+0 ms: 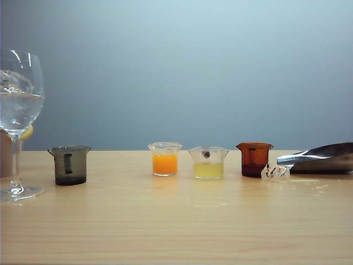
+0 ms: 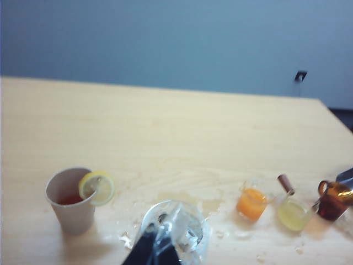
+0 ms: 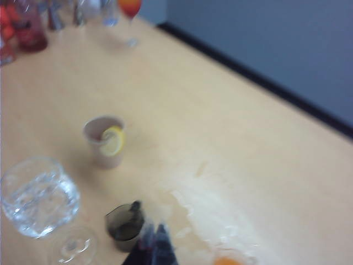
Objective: Pick up the first measuring cup from the left, pour the coconut rum inside into the goblet, and finally put the measuring cup back in its original place.
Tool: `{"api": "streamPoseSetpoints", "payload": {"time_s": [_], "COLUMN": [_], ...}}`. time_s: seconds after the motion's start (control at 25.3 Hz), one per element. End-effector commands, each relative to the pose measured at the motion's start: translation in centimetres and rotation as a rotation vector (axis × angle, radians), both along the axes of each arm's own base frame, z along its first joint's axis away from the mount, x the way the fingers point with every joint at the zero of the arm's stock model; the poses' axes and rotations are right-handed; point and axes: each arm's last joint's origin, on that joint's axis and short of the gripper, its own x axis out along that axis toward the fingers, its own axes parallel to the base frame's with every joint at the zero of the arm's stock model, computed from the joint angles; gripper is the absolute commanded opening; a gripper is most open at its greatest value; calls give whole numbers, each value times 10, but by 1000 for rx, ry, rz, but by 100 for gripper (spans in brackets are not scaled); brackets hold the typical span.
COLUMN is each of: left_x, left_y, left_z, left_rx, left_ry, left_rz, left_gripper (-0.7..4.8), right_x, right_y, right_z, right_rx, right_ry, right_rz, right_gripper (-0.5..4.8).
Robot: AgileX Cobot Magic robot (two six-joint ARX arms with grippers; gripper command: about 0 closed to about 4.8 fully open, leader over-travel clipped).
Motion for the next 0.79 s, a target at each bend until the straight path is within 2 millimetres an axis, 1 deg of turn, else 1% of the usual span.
{"api": "streamPoseSetpoints", "payload": {"time_s": [0.04, 0.12, 0.2, 0.28, 0.36, 0.51, 0.63, 0.79], "left_x": [-14, -19, -23, -25, -23, -14, -6, 4], "left_y": [2, 2, 2, 2, 3, 4, 4, 6], "left_z": [-11, -20, -30, -47, -55, -73, -86, -106], "left_rx": [11, 12, 12, 10, 10, 10, 10, 19], "left_ry": [-53, -80, -113, -173, -204, -201, -215, -211], "left_rz": [72, 85, 94, 97, 118, 140, 147, 197], "left_gripper": [-5, -5, -5, -5, -5, -5, -5, -5], "right_x": [-18, -28, -38, -51, -57, -65, -67, -67], "right_y": [-24, -35, -46, -63, -74, -88, -98, -105], "right_z": [15, 17, 13, -2, -14, -41, -63, -81], "right_rx": [12, 24, 51, 110, 143, 176, 163, 125], "right_ry": [-82, -139, -187, -245, -277, -313, -305, -276], "right_rz": [-49, -63, -72, -85, -101, -128, -153, -213], "right_gripper": [-2, -2, -2, -2, -2, -2, -2, -2]}}
